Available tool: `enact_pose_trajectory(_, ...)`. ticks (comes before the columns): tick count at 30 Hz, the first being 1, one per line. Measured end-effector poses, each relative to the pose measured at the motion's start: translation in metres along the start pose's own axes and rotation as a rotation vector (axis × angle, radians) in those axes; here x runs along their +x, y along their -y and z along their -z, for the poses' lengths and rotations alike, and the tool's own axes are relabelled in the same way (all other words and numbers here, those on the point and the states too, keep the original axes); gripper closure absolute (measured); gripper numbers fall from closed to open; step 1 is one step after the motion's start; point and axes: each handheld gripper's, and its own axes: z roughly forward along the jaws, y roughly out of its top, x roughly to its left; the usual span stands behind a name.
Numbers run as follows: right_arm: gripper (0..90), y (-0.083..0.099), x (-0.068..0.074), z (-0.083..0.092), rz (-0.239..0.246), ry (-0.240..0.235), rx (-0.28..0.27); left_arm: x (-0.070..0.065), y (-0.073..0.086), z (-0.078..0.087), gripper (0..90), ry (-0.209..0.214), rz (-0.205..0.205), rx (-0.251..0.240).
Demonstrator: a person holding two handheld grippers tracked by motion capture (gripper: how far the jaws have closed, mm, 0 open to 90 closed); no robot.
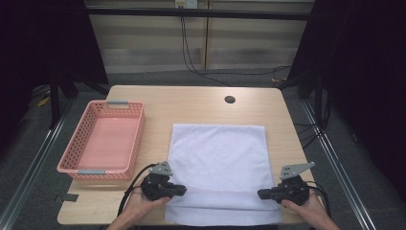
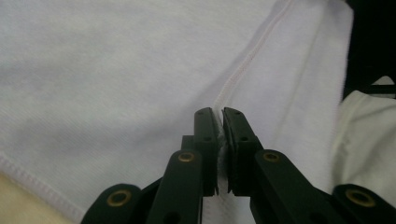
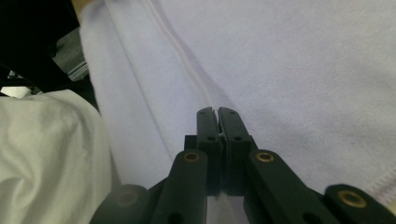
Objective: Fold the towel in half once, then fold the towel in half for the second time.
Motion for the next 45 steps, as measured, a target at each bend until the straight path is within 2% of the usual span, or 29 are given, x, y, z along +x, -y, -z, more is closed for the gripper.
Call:
enact_pose_trajectory(1, 88.8, 0.001, 0.003, 0.005, 0.0, 0.006, -0.009, -0.003, 0.002, 0.003, 85.2, 0.022, -0.004, -0.011)
enact_pose_trajectory(5, 88.4, 0.008, 0.016, 0.021, 0.022, -0.028, -0.037, -0.025, 0.016, 0.019, 84.5, 0.077, -0.015, -0.06)
enact_pose_trajectory(6, 85.7, 0.01, 0.022, 0.024, 0.036, -0.047, -0.029, -0.028, 0.018, 0.021, 82.2, 0.085, -0.013, -0.068)
enact_pose_trajectory(8, 79.0, 0.013, 0.028, 0.026, 0.04, -0.05, -0.032, -0.032, 0.024, 0.026, 75.8, 0.109, -0.011, -0.073)
enact_pose_trajectory(10, 74.8, 0.014, 0.032, 0.028, 0.05, -0.067, -0.037, -0.032, 0.026, 0.033, 69.3, 0.132, -0.012, -0.103)
enact_pose_trajectory(11, 72.2, 0.014, 0.033, 0.03, 0.043, -0.066, -0.048, -0.03, 0.027, 0.038, 68.2, 0.124, 0.0, -0.124)
enact_pose_trajectory(14, 68.7, 0.01, 0.029, 0.03, 0.029, -0.049, -0.087, -0.019, 0.023, 0.041, 61.7, 0.056, 0.024, -0.145)
enact_pose_trajectory(16, 67.6, 0.005, 0.023, 0.026, 0.021, -0.033, -0.092, -0.011, 0.017, 0.037, 61.0, 0.012, 0.033, -0.143)
enact_pose_trajectory(18, 66.3, -0.001, 0.014, 0.021, -0.005, -0.012, -0.108, 0.001, 0.008, 0.03, 61.3, -0.003, 0.056, -0.133)
enact_pose_trajectory(20, 65.1, -0.007, 0.003, 0.016, -0.015, 0.001, -0.114, 0.011, -0.002, 0.022, 60.6, -0.045, 0.064, -0.129)
enact_pose_trajectory(22, 62.2, -0.015, -0.008, 0.01, -0.019, 0.026, -0.107, 0.021, -0.012, 0.013, 59.3, -0.052, 0.08, -0.124)
enact_pose_trajectory(23, 60.7, -0.018, -0.014, 0.007, -0.025, 0.038, -0.107, 0.026, -0.019, 0.006, 59.2, -0.082, 0.067, -0.127)
enact_pose_trajectory(26, 58.5, -0.027, -0.032, -0.006, -0.046, 0.071, -0.089, 0.038, -0.031, -0.008, 56.9, -0.097, 0.069, -0.092)
enact_pose_trajectory(27, 58.4, -0.03, -0.037, -0.011, -0.045, 0.078, -0.075, 0.042, -0.033, -0.012, 56.6, -0.118, 0.068, -0.073)
enact_pose_trajectory(28, 57.3, -0.032, -0.04, -0.015, -0.047, 0.097, -0.065, 0.047, -0.034, -0.016, 57.1, -0.151, 0.079, -0.081)
enact_pose_trajectory(29, 56.4, -0.034, -0.044, -0.019, -0.054, 0.117, -0.05, 0.053, -0.034, -0.019, 58.3, -0.146, 0.1, -0.086)
enact_pose_trajectory(30, 56.6, -0.035, -0.049, -0.024, -0.059, 0.114, -0.043, 0.056, -0.034, -0.022, 58.6, -0.145, 0.112, -0.078)
enact_pose_trajectory(31, 56.5, -0.035, -0.052, -0.028, -0.062, 0.129, -0.037, 0.056, -0.034, -0.025, 58.6, -0.165, 0.095, -0.056)
enact_pose_trajectory(33, 56.3, -0.034, -0.058, -0.035, -0.06, 0.151, 0.006, 0.056, -0.031, -0.031, 58.2, -0.158, 0.076, -0.003)
enact_pose_trajectory(34, 56.3, -0.033, -0.059, -0.037, -0.061, 0.158, 0.018, 0.054, -0.027, -0.032, 56.6, -0.153, 0.081, -0.019)
enact_pose_trajectory(36, 56.0, -0.03, -0.06, -0.036, -0.073, 0.144, 0.018, 0.051, -0.026, -0.032, 55.2, -0.164, 0.095, -0.022)
enact_pose_trajectory(39, 56.6, -0.022, -0.059, -0.028, -0.076, 0.138, 0.022, 0.044, -0.022, -0.032, 57.0, -0.166, 0.068, -0.023)
enact_pose_trajectory(41, 56.8, -0.017, -0.059, -0.023, -0.083, 0.142, 0.024, 0.039, -0.018, -0.032, 64.4, -0.162, 0.053, -0.031)
enact_pose_trajectory(42, 56.7, -0.013, -0.058, -0.019, -0.079, 0.147, 0.03, 0.036, -0.016, -0.032, 64.3, -0.148, 0.071, -0.036)
enact_pose_trajectory(43, 56.7, -0.011, -0.056, -0.017, -0.075, 0.152, 0.031, 0.033, -0.015, -0.032, 64.3, -0.133, 0.071, -0.028)
enact_pose_trajectory(45, 57.6, -0.009, -0.048, -0.015, -0.045, 0.176, 0.064, 0.024, -0.015, -0.033, 64.4, -0.15, 0.04, -0.008)
